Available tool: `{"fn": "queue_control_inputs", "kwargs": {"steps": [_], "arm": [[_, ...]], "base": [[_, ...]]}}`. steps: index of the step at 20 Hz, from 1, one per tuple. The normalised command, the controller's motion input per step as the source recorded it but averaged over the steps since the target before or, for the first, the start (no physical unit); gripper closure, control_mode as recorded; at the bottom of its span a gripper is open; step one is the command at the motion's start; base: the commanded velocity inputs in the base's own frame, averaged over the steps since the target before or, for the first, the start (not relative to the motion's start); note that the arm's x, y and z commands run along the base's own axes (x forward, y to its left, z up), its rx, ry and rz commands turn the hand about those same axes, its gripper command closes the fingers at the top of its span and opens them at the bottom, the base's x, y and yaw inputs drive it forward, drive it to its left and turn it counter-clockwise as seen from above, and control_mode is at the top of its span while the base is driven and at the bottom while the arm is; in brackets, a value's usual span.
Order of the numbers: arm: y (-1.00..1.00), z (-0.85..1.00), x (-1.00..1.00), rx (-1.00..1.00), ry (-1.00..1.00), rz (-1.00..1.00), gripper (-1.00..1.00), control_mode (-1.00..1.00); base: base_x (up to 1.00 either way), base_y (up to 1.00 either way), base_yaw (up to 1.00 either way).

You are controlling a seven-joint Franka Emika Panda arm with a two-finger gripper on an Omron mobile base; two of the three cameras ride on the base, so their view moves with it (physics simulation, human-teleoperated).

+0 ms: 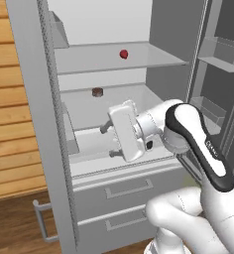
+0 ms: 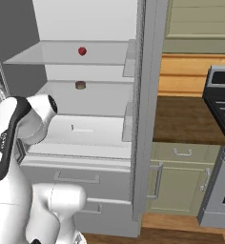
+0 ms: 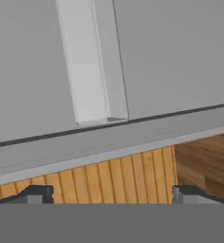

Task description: Take the strawberry from the fridge and place it on top of the pancake, located on the dining counter.

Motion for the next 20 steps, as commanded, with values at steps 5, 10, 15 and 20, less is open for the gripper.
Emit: {"fn": "queue_control_inputs", "kwargs": {"steps": [5, 10, 15, 20], "arm": [[-1.0, -0.23, 0.12, -0.47, 0.0, 0.0, -1.0, -1.0], [-0.91, -0.35, 0.0, -0.81, 0.0, 0.01, -1.0, -1.0], [-0.71, -0.57, 0.0, -0.94, 0.0, 0.0, -1.0, -1.0], [-0.64, -0.88, 0.0, -0.7, -0.01, 0.02, -1.0, -1.0]], "base": [[0.0, 0.0, 0.0], [0.0, 0.0, 0.0], [0.0, 0.0, 0.0], [0.0, 0.0, 0.0]]}}
